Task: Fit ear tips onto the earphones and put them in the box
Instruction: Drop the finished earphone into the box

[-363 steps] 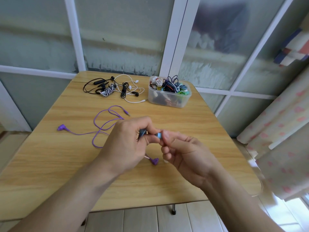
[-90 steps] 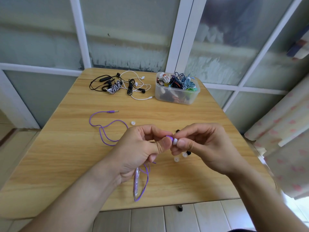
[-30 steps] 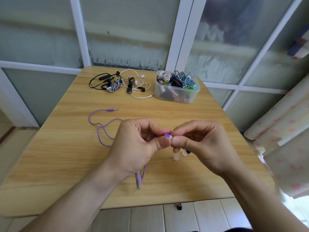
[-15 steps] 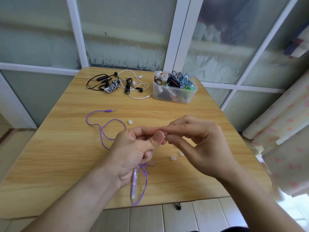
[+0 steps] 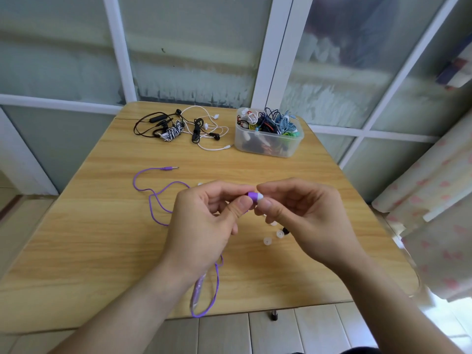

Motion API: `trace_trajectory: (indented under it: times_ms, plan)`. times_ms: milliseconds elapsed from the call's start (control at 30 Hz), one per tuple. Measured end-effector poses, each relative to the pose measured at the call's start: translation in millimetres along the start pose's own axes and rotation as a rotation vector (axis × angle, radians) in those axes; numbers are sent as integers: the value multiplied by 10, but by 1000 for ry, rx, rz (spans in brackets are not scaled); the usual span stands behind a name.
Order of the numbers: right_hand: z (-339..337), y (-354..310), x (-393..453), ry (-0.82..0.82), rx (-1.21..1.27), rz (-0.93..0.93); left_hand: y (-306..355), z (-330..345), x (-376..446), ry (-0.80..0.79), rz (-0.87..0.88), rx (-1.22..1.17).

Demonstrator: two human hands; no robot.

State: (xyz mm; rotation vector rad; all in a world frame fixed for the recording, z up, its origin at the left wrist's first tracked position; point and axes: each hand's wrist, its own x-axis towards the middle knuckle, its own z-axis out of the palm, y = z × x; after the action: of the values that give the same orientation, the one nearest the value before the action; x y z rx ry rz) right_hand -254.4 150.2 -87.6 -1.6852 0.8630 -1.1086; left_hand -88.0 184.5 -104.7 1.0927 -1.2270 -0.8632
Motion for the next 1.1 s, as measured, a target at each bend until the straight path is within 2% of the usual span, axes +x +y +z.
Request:
trace_trajectory:
  times_ms: [233, 433, 467, 567, 633, 700, 833, 900, 1000, 1100]
  plan:
    - [70, 42, 4, 41, 33, 77, -65, 0, -9, 46, 79, 190]
    - [69, 64, 72, 93, -14, 182, -100, -64, 61, 122, -22, 164]
    - [47, 73, 106, 108, -80, 186, -109, -96, 85, 135, -59, 170]
    - [-58, 143, 237, 92, -515, 173, -146, -184, 139, 161, -154, 220]
    - [-64, 152, 369, 89, -655, 162, -169, -229, 170, 189, -222, 230]
    - [29, 152, 545, 22, -729, 135, -210, -270, 206, 238, -316, 210]
    - [463, 263, 921, -301, -843, 37, -231, -329, 261, 319, -451, 79]
    - [686, 349, 1059, -401, -852, 33, -217, -352, 264, 341, -479, 18]
    - [830, 416, 1166, -436, -876, 28, -215, -366, 272, 365, -467, -21]
    - [794, 423, 1147, -402, -858, 32, -238, -390, 283, 376, -424, -34]
